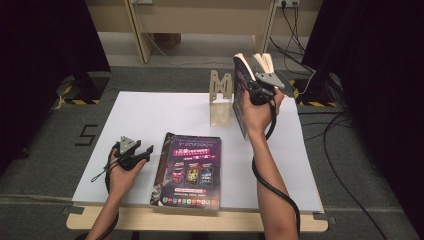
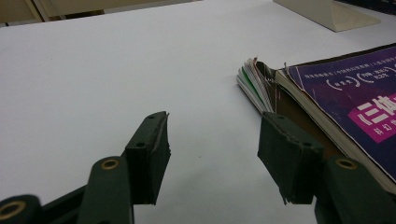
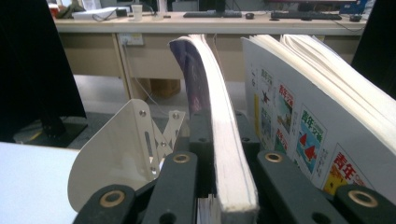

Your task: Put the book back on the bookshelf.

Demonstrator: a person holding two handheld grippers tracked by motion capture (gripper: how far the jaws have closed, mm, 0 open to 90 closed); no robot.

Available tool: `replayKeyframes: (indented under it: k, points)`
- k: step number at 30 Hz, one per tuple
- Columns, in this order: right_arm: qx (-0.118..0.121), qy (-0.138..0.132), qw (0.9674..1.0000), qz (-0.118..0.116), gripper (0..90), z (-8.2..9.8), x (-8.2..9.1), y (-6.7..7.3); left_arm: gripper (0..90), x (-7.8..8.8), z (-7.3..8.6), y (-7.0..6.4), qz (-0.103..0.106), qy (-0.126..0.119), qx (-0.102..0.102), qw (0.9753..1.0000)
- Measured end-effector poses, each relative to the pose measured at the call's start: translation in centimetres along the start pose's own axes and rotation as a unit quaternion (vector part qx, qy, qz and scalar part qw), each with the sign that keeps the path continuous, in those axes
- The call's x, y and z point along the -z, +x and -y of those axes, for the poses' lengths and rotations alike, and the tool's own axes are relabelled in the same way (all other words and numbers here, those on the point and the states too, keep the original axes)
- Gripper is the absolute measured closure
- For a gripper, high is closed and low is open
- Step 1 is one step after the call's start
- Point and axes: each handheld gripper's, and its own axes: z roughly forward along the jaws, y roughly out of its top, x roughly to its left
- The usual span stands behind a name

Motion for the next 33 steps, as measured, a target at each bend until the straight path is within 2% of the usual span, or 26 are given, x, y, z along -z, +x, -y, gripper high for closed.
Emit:
replayKeyframes:
  k: [7,10,14,22,33]
  points:
    - [-0.018,-0.036,0.9991,0.009,83.4,0.4,-0.2,-0.1,42.4,0.0,0.0,0.0,-0.001,-0.001,0.001,1.0000]
    - [-0.022,-0.055,0.9981,0.013,83.5,0.5,-0.4,0.1,42.4,0.0,0.0,0.0,-0.001,0.001,-0.002,1.0000]
    - [-0.018,-0.066,0.9974,0.023,83.4,0.5,-0.9,0.3,42.4,0.0,0.0,0.0,-0.001,0.001,-0.003,1.0000]
    - [-0.016,-0.065,0.9971,0.037,82.9,1.0,-1.7,0.5,42.4,0.0,0.0,0.0,0.000,0.002,-0.003,1.0000]
    - [-0.022,-0.042,0.9978,0.047,78.2,0.5,-1.0,0.8,42.4,0.0,0.0,-0.1,-0.001,0.001,-0.004,1.0000]
